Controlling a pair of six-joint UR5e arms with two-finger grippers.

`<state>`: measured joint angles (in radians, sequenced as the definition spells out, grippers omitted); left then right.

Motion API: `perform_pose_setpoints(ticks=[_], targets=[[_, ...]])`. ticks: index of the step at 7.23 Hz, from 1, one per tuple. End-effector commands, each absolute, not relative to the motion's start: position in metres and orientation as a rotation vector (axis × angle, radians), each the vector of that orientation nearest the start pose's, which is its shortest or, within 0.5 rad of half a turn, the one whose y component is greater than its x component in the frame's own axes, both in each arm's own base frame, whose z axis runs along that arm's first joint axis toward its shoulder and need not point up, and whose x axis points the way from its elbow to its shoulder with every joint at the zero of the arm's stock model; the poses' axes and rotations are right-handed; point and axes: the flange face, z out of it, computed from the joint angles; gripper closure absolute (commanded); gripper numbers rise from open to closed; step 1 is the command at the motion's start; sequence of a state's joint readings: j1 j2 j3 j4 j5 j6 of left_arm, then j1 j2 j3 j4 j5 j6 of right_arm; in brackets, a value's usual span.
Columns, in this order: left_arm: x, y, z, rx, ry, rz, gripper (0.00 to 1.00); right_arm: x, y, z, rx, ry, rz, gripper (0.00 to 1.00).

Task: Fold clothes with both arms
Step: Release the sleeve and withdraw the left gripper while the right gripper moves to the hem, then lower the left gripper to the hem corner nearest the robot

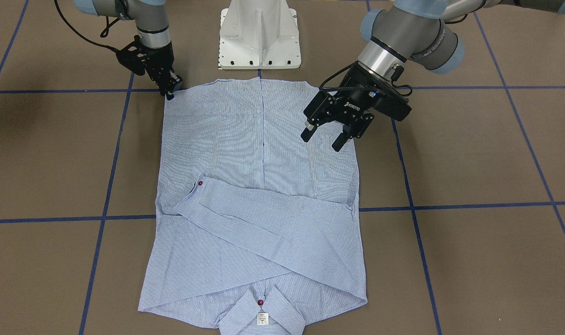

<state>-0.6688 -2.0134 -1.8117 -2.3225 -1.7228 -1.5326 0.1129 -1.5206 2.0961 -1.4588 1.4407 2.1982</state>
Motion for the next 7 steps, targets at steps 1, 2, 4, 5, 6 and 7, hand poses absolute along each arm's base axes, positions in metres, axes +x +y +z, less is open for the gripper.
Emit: perform_pose_setpoints(ticks=[1, 2, 4, 5, 6, 7], targets=[[0.394, -0.464, 0.214, 0.383, 1.397, -0.410, 0.01, -0.471, -0.199, 0.385, -0.065, -0.715, 0.750, 0.99], [0.394, -0.463, 0.214, 0.382, 1.398, -0.411, 0.01, -0.467, -0.199, 0.379, -0.072, -0.726, 0.750, 1.00], [0.368, -0.445, 0.253, 0.364, 1.350, -0.426, 0.01, -0.458, -0.196, 0.361, -0.111, -0.757, 0.740, 1.00], [0.349, -0.422, 0.276, 0.346, 1.327, -0.422, 0.01, -0.458, -0.196, 0.360, -0.113, -0.758, 0.740, 1.00], [0.350, -0.393, 0.291, 0.293, 1.287, -0.394, 0.01, -0.459, -0.196, 0.360, -0.112, -0.760, 0.739, 1.00], [0.365, -0.361, 0.292, 0.214, 1.217, -0.359, 0.01, -0.459, -0.196, 0.361, -0.109, -0.757, 0.740, 1.00]])
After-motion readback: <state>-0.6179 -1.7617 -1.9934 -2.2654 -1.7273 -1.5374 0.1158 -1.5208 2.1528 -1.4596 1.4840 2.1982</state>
